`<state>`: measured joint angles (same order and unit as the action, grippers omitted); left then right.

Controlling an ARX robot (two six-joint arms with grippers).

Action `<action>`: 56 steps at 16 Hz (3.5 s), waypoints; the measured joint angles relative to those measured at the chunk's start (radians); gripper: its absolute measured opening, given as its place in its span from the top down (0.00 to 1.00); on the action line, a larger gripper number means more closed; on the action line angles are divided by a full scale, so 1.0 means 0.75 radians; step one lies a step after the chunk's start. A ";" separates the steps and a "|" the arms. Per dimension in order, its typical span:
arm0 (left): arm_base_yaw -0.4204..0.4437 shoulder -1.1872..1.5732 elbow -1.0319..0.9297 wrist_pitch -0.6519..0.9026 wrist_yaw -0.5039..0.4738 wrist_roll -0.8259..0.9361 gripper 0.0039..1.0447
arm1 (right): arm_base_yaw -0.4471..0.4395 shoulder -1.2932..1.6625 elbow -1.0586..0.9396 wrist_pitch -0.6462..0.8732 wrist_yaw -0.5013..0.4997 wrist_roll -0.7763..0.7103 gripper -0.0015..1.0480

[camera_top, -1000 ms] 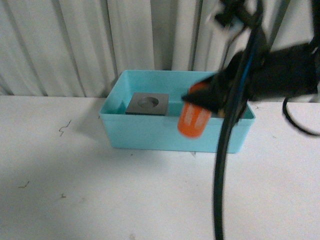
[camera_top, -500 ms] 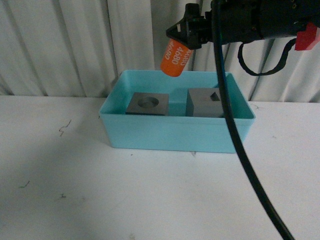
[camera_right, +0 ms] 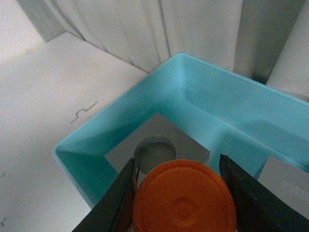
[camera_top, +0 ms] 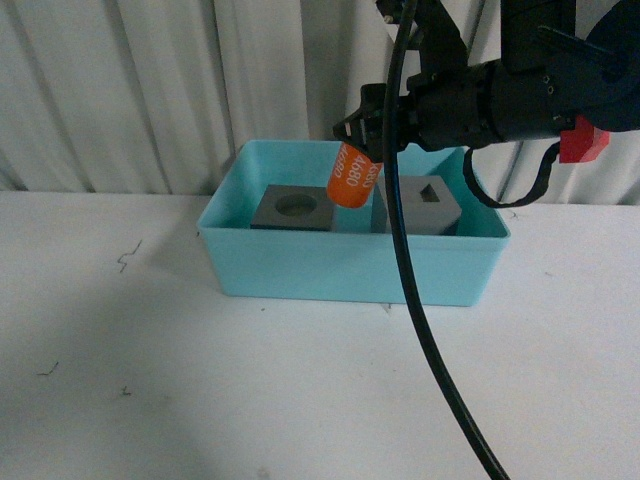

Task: Place gray and orange parts in blue box

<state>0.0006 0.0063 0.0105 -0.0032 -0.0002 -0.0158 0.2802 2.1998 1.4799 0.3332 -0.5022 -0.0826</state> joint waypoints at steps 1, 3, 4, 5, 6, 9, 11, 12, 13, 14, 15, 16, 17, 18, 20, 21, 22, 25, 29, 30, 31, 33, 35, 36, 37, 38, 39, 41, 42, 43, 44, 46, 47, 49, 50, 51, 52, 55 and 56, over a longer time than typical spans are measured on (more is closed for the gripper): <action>0.000 0.000 0.000 -0.001 0.000 0.000 0.06 | 0.000 0.009 -0.001 -0.007 0.010 -0.013 0.55; 0.000 0.000 0.000 -0.001 0.000 0.000 0.06 | -0.003 0.045 -0.003 -0.020 0.023 -0.030 0.55; 0.000 0.000 0.000 -0.001 0.001 0.000 0.06 | -0.008 0.060 -0.003 -0.025 0.027 -0.031 0.55; 0.000 0.000 0.000 0.000 -0.001 0.000 0.06 | -0.009 0.070 -0.003 -0.023 0.046 -0.037 0.55; 0.000 0.000 0.000 0.000 -0.001 0.000 0.06 | -0.015 0.080 -0.003 -0.027 0.051 -0.041 0.55; 0.000 0.000 0.000 -0.001 0.000 0.000 0.06 | -0.015 0.207 0.066 -0.074 0.086 -0.066 0.55; 0.000 0.000 0.000 -0.001 0.000 0.000 0.06 | -0.004 0.215 0.093 -0.075 0.092 -0.101 0.27; 0.000 0.000 0.000 0.000 0.000 -0.001 0.06 | -0.005 0.215 0.093 -0.074 0.092 -0.101 0.20; 0.000 0.000 0.000 -0.001 0.000 0.000 0.06 | -0.005 0.215 0.092 -0.063 0.092 -0.101 0.13; 0.000 0.000 0.000 0.000 0.000 0.000 0.06 | -0.006 0.211 0.087 -0.047 0.091 -0.100 0.06; 0.000 0.000 0.000 -0.001 0.000 0.000 0.06 | -0.007 0.204 0.077 -0.031 0.091 -0.099 0.04; 0.000 0.000 0.000 0.000 0.000 -0.001 0.06 | -0.008 0.196 0.066 -0.019 0.088 -0.096 0.05; 0.000 0.000 0.000 -0.001 0.000 0.000 0.06 | -0.010 0.179 0.042 0.001 0.080 -0.094 0.06; 0.000 0.000 0.000 -0.001 0.000 0.000 0.06 | -0.011 0.171 0.032 0.008 0.079 -0.091 0.07; 0.000 0.000 0.000 -0.001 0.000 0.000 0.06 | -0.014 0.152 0.010 0.018 0.074 -0.090 0.07; 0.000 0.000 0.000 -0.001 0.000 0.000 0.06 | -0.019 0.117 -0.024 0.034 0.064 -0.083 0.07; 0.000 0.000 0.000 0.000 0.000 0.000 0.06 | -0.046 0.025 -0.109 0.083 0.047 -0.073 0.06; 0.000 0.000 0.000 0.000 0.000 0.000 0.06 | -0.351 -0.590 -0.593 0.141 0.071 -0.003 0.06; -0.001 0.000 0.000 0.000 0.000 0.000 0.06 | -0.597 -1.257 -1.265 -0.116 0.283 0.063 0.06; -0.001 0.000 0.000 0.000 0.000 0.000 0.06 | -0.536 -1.442 -1.394 -0.219 0.358 0.106 0.06; -0.001 0.000 0.000 0.000 0.000 0.000 0.06 | -0.454 -1.573 -1.489 -0.298 0.436 0.148 0.06; -0.001 0.000 0.000 0.000 -0.001 0.000 0.06 | -0.424 -1.624 -1.521 -0.294 0.469 0.182 0.06; -0.001 0.000 0.000 -0.001 -0.001 0.000 0.06 | -0.398 -1.566 -1.608 0.075 0.573 0.170 0.13; -0.001 0.000 0.000 0.003 0.002 0.000 0.06 | -0.378 -1.553 -1.747 0.397 0.644 0.145 0.25; -0.001 0.000 0.000 -0.002 -0.001 0.000 0.06 | -0.374 -1.596 -1.849 0.582 0.657 0.133 0.37; -0.001 0.000 0.000 0.000 -0.003 0.000 0.06 | -0.374 -1.627 -1.869 0.747 0.669 0.126 0.48; -0.001 0.000 0.000 0.001 0.001 0.000 0.06 | -0.374 -1.673 -1.875 0.759 0.669 0.120 0.60; -0.001 0.000 0.000 0.000 0.000 0.000 0.06 | -0.374 -1.708 -1.904 0.703 0.669 0.120 0.69; -0.001 0.000 0.000 0.000 0.000 0.000 0.06 | -0.374 -1.746 -1.933 0.647 0.669 0.119 0.77; -0.001 0.000 0.000 -0.001 0.000 0.000 0.06 | -0.374 -1.837 -1.946 0.587 0.669 0.120 0.91; -0.001 0.000 0.000 0.000 0.000 0.000 0.06 | -0.374 -1.929 -1.946 0.530 0.669 0.115 0.98; -0.001 0.000 0.000 -0.001 0.000 0.000 0.06 | -0.374 -2.018 -1.952 0.442 0.669 0.114 0.98; -0.001 0.000 0.000 0.000 -0.001 0.000 0.06 | -0.374 -2.050 -1.957 0.407 0.669 0.114 0.98; -0.001 0.000 0.000 0.000 0.000 0.000 0.06 | -0.374 -2.072 -1.957 0.388 0.669 0.114 0.98; -0.001 0.000 0.000 -0.001 0.000 0.000 0.06 | -0.374 -2.088 -1.957 0.376 0.669 0.114 0.98; -0.001 0.000 0.000 0.000 0.000 0.000 0.06 | -0.374 -2.148 -1.957 0.322 0.669 0.114 0.98; -0.001 0.000 0.000 -0.001 0.000 0.000 0.06 | -0.374 -2.204 -1.957 0.272 0.669 0.114 0.98; -0.001 0.000 0.000 -0.001 0.000 0.000 0.06 | -0.374 -2.358 -1.958 0.127 0.669 0.114 0.98; -0.001 0.000 0.000 -0.001 0.000 0.000 0.06 | -0.374 -2.400 -1.958 0.087 0.669 0.114 0.98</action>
<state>0.0002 0.0063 0.0105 -0.0036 -0.0002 -0.0158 -0.0002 0.3996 0.0116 0.3985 -0.0002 0.0029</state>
